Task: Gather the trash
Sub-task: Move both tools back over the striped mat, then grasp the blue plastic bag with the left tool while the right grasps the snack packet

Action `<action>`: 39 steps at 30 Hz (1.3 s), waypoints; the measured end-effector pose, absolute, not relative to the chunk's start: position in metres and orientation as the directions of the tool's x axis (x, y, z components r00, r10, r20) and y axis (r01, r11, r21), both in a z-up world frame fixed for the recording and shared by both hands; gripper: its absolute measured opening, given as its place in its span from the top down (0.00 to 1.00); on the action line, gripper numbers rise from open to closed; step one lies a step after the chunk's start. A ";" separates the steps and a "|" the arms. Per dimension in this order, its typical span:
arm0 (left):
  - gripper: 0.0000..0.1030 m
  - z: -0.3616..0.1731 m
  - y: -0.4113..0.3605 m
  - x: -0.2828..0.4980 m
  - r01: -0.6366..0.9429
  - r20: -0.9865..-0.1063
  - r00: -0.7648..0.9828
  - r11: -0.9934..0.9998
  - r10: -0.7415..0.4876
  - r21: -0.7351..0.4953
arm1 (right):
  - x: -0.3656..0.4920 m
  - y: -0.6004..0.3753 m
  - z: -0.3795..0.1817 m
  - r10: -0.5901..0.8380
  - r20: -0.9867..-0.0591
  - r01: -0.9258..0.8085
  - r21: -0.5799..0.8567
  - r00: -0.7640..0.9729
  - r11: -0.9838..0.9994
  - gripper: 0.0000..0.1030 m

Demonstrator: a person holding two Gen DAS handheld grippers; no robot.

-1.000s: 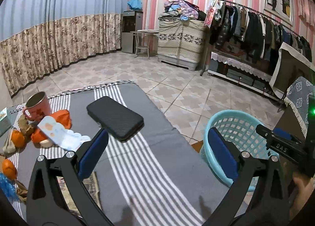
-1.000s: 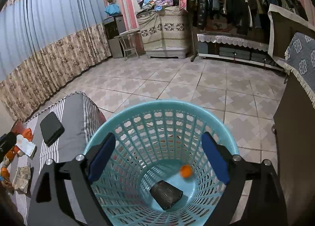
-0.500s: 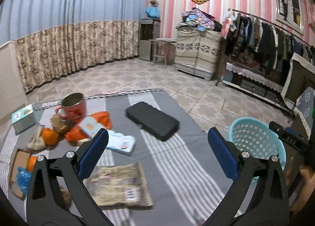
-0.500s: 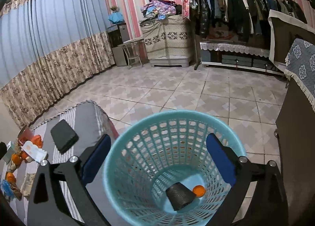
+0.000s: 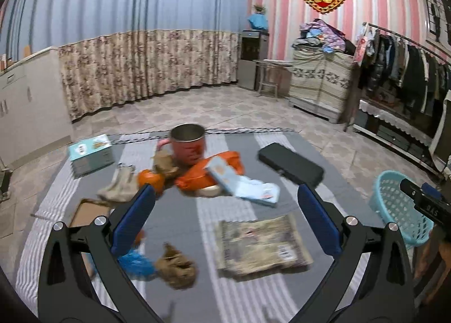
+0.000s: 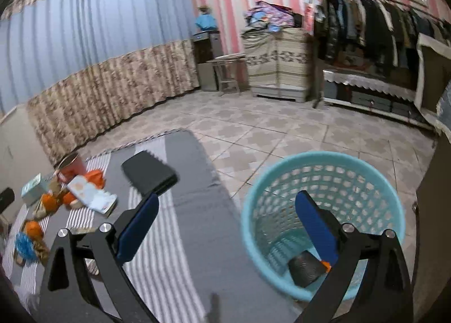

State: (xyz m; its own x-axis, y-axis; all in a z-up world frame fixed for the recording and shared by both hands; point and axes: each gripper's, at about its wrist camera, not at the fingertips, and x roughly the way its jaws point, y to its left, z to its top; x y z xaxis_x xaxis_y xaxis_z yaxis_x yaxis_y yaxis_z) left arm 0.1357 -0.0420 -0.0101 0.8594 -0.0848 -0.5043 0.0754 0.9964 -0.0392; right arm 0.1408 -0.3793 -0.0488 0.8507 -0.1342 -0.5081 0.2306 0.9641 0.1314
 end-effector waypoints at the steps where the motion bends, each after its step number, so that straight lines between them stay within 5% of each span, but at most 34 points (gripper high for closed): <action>1: 0.05 -0.012 -0.035 0.134 0.066 -0.507 0.858 0.997 -0.076 -0.038 | 0.142 -0.372 -0.050 -0.121 -0.510 0.216 0.132 0.851 0.967 0.07; 13: 0.05 -0.033 0.025 0.121 -0.016 -0.546 0.838 0.999 -0.006 -0.035 | 0.143 -0.325 -0.059 -0.015 -0.521 0.100 0.136 0.853 0.986 0.07; 25: 0.05 -0.069 0.071 0.111 -0.104 -0.623 0.777 0.995 0.090 0.014 | 0.150 -0.306 -0.070 -0.062 -0.551 0.107 0.050 0.832 0.993 0.05; 39: 0.11 -0.099 0.087 0.127 -0.078 -0.689 0.725 0.996 0.029 -0.040 | 0.164 -0.285 -0.086 0.000 -0.611 0.045 0.058 0.792 0.997 0.05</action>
State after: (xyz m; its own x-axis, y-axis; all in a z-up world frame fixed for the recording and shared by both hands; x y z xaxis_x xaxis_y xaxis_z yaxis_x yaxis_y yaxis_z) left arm 0.1274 0.0871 -0.0991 0.7246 0.0292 -0.6885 -0.0781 0.9961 -0.0400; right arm 0.1636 -0.2848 -0.0858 0.7918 0.0000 -0.6108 0.0448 0.9973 0.0580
